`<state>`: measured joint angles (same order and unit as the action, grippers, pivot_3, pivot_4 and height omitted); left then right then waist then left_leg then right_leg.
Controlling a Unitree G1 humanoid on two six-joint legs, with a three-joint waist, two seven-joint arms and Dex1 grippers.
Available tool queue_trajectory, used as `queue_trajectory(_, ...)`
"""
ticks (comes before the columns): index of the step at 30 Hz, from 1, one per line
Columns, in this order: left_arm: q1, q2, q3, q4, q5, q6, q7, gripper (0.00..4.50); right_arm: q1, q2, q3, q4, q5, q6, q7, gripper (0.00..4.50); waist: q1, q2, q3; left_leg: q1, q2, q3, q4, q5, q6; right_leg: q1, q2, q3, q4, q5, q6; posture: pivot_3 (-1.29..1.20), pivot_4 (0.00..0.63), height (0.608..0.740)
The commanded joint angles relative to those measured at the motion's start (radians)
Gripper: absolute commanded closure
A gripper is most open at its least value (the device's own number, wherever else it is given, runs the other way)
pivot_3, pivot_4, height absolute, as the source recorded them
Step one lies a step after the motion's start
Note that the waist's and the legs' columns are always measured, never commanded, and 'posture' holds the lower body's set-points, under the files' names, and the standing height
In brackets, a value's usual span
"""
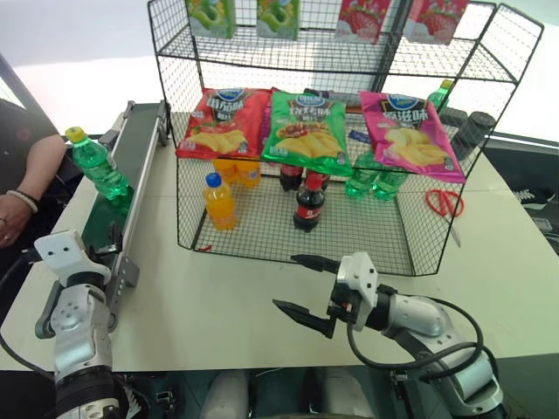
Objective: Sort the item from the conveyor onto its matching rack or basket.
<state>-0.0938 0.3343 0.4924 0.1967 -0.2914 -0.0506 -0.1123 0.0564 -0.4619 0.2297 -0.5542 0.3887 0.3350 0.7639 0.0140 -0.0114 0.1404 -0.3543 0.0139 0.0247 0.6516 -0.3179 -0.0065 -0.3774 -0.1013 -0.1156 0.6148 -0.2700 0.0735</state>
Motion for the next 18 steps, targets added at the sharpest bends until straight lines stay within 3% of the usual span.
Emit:
queue_trajectory(1, -0.015, 0.018, 0.015, -0.008, 0.007, -0.025, 0.012, 0.0, -0.016, 0.008, 0.002, -0.005, 0.021, -0.015, 0.013, 0.04, 0.0, 0.0, 0.0, 0.0, 0.0, 0.0, 0.0, 0.0, 0.0, 0.0, 0.0, 0.0, 0.0, 0.0, 0.0, 0.0, 0.15, 0.732)
queue_trajectory(18, -0.022, 0.033, 0.006, -0.015, 0.01, -0.044, 0.0, 0.0, -0.035, 0.016, 0.0, 0.023, 0.04, -0.014, 0.046, 0.04, 0.0, 0.0, 0.0, 0.0, 0.0, 0.0, 0.0, 0.0, 0.0, 0.0, 0.0, 0.0, 0.0, 0.0, 0.0, 0.0, 0.15, 0.732)
